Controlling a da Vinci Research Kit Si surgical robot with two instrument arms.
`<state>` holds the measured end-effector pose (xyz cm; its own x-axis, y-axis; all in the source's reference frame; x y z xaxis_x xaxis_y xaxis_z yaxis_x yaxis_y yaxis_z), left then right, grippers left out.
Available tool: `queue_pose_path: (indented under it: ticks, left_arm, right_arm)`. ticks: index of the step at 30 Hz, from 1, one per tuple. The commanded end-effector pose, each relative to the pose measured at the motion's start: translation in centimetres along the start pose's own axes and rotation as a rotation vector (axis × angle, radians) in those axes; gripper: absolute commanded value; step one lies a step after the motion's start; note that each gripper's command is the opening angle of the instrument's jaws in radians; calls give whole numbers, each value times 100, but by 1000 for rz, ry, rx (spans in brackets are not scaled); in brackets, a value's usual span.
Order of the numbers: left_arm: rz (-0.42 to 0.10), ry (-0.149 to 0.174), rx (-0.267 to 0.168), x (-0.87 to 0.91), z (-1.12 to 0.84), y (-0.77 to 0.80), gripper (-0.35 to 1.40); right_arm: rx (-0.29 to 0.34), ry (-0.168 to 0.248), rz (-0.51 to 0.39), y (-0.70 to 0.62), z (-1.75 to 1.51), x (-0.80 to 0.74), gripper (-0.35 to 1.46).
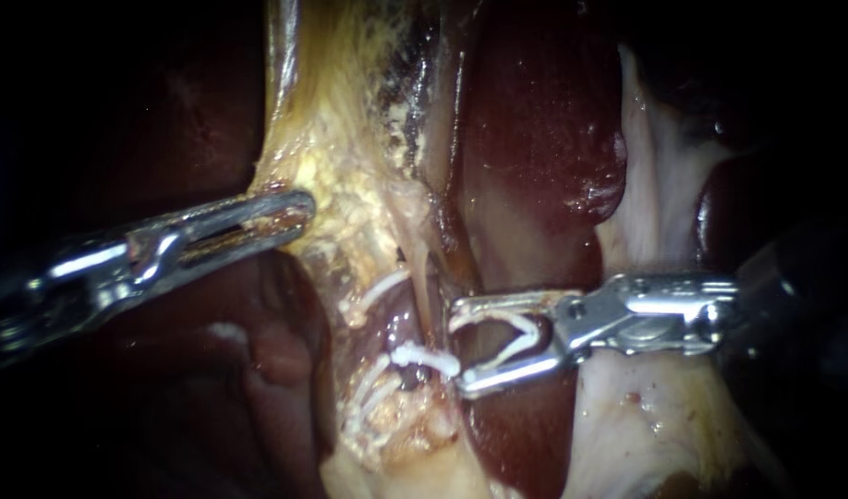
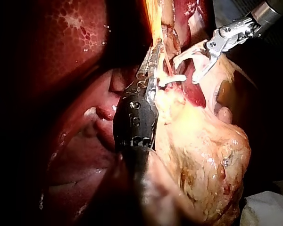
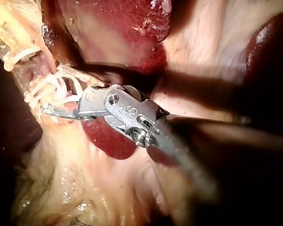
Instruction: Clipping second clip right tube
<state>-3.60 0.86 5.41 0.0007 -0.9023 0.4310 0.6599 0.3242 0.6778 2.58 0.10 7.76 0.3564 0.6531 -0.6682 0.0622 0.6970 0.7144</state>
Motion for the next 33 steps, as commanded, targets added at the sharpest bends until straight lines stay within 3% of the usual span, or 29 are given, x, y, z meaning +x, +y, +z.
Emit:
queue_pose_path:
  ticks: [1, 8, 23, 26, 28, 29, 33]
  left_arm:
    - [-1, -3, 3, -1, -1, -2, -35]
    - [4, -5, 4, -2, -7, -10, -35]
    - [4, -5, 4, -2, -8, -12, -35]
    - [4, -6, 4, -2, -8, -12, -35]
    - [4, -5, 4, -2, -8, -12, -35]
    - [4, -6, 4, -1, -8, -12, -35]
    - [4, -5, 4, -1, -8, -12, -35]
  right_arm:
    - [-14, -1, 6, 5, 1, -1, 57]
    - [-52, -5, 46, 19, 4, -1, 55]
    - [-46, -6, 100, 22, 41, -1, 44]
    - [-45, -6, 101, 22, 39, 0, 15]
    - [-42, -5, 131, 21, 34, 0, -27]
    - [-39, -10, 156, 21, 31, 0, -35]
    - [-44, -21, 198, 21, 28, 0, -35]
